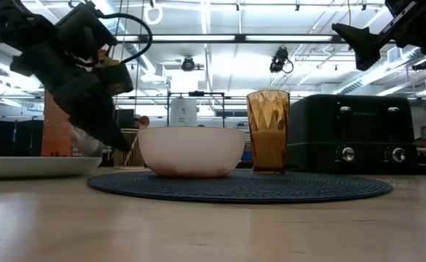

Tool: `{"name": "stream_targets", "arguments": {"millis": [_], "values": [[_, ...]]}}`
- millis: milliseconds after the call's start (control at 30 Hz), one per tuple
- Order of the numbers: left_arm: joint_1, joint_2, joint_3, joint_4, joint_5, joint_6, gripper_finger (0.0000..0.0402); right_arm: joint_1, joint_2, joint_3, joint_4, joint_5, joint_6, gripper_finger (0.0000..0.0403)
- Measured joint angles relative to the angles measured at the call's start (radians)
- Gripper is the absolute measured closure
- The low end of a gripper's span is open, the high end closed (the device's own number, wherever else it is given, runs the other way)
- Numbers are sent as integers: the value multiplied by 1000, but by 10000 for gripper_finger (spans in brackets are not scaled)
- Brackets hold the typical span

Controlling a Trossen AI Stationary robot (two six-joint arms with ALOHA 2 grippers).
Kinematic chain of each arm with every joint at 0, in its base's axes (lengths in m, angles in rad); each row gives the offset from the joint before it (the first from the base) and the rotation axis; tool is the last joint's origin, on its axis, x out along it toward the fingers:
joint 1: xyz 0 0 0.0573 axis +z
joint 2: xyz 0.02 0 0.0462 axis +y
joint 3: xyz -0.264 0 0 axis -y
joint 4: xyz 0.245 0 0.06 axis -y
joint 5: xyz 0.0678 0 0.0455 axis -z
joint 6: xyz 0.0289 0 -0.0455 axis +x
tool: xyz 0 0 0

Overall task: Arrange a breakfast setting
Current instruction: Pour the cereal from the orange cereal box into the light orange bowl

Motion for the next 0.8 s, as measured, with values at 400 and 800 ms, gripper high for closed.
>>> {"name": "stream_targets", "arguments": {"millis": [400, 800], "values": [[-1, -195, 75, -24, 122, 2, 338, 0, 0, 0, 0, 1, 1, 25], [1, -103, 105, 352, 47, 178, 338, 0, 0, 0, 5, 2, -25, 25]]}}
